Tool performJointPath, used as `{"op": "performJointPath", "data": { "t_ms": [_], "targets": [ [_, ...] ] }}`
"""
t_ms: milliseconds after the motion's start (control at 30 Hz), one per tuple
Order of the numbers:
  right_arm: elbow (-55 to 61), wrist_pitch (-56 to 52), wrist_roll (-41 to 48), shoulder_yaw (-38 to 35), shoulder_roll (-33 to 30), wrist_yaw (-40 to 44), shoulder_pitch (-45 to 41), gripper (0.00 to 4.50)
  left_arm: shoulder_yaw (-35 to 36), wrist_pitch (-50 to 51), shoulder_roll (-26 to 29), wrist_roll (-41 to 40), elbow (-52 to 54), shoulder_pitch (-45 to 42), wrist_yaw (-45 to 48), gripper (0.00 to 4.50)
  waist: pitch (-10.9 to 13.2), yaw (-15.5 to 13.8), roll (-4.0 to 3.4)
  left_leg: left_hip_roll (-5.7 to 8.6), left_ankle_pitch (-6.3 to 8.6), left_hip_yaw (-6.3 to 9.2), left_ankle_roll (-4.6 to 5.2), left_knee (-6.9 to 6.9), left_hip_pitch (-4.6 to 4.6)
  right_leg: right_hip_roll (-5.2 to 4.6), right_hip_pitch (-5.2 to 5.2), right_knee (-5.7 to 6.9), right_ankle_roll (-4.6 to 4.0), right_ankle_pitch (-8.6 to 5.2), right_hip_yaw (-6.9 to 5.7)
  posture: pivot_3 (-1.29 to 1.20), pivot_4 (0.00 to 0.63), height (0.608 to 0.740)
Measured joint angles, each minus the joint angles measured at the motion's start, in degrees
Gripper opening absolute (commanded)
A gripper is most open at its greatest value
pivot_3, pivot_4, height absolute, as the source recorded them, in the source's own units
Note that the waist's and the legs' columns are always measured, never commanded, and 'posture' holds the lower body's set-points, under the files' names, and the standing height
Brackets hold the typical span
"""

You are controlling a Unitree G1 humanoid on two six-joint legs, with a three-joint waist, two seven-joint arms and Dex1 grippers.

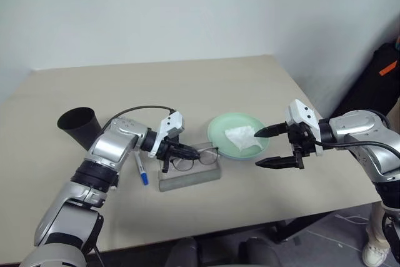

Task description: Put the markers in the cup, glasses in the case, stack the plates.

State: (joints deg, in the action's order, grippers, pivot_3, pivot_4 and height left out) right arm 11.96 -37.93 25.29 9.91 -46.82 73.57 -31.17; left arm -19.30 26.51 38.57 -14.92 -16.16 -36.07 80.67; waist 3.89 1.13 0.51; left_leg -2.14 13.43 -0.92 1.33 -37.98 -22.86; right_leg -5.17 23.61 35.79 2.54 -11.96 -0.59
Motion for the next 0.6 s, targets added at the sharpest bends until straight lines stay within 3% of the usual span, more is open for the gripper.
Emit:
{"op": "performJointPath", "data": {
  "t_ms": [533,600],
  "targets": [
    [0.31,0.00,0.02,0.00,-0.16,0.00,0.14,4.46,0.02,0.57,1.84,1.58,3.75,5.27,2.55,0.02,0.00,0.00,0.00,-0.04,0.00,-0.02,0.00,-0.02,0.03,0.00,-0.02,0.00,0.00,0.00,0.00,0.00,0.000,0.740],
    [0.34,0.00,0.00,0.00,-0.16,0.00,0.14,4.46,0.02,1.28,1.93,1.42,4.37,5.44,3.08,0.50,0.00,-0.01,-0.01,-0.04,0.00,-0.02,0.00,-0.02,0.03,0.00,-0.03,0.00,0.00,0.00,0.00,0.00,0.000,0.740]
  ]
}}
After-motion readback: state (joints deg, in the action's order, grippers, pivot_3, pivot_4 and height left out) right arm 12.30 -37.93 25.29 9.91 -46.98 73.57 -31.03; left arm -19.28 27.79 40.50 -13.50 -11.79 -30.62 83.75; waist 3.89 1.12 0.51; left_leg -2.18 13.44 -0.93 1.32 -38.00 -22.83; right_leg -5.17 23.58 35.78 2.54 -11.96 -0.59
